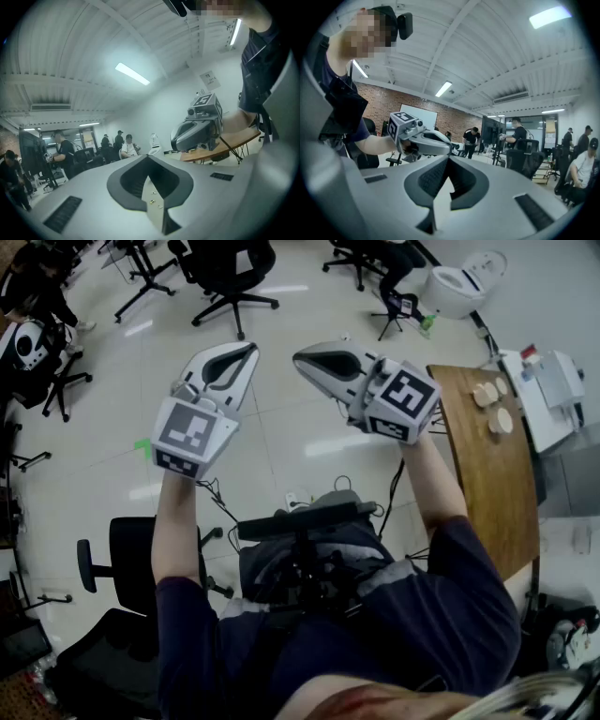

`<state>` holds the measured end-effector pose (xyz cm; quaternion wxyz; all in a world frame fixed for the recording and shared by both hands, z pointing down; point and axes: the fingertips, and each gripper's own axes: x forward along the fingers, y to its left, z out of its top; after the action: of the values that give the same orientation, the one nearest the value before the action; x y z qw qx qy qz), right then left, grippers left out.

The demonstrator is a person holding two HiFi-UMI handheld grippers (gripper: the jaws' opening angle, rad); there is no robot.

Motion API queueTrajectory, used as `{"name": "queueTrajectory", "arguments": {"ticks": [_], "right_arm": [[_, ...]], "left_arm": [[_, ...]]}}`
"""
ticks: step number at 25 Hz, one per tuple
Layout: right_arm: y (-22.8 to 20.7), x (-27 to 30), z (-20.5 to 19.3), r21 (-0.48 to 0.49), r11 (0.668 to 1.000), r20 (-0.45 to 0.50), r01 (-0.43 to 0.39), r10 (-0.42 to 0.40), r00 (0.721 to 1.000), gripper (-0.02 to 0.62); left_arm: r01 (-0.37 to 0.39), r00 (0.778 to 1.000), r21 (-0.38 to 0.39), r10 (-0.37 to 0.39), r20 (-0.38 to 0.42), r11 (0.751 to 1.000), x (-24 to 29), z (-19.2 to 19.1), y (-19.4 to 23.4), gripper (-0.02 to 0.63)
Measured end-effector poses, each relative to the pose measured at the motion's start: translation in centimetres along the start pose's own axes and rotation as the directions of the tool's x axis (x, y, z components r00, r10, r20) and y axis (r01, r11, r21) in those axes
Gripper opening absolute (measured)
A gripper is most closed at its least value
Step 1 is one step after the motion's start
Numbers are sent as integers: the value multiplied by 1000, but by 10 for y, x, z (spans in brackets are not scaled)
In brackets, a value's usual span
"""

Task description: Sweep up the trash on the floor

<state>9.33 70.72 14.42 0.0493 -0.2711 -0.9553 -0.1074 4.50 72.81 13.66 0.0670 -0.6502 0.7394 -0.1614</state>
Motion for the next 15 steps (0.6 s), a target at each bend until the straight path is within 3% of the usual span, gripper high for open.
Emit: {"name": "queueTrajectory", "arguments": {"ticks": [8, 15], "right_arm": [[-17, 11, -9, 15, 1000, 10, 3, -3, 1000, 21], [-99, -13, -43, 27, 999, 8, 31, -31, 999, 21]], "left_arm": [[24, 999, -19, -25, -34, 1000, 3, -18, 7, 6], [58, 998, -23, -58, 0, 998, 100, -16, 14, 6]]}}
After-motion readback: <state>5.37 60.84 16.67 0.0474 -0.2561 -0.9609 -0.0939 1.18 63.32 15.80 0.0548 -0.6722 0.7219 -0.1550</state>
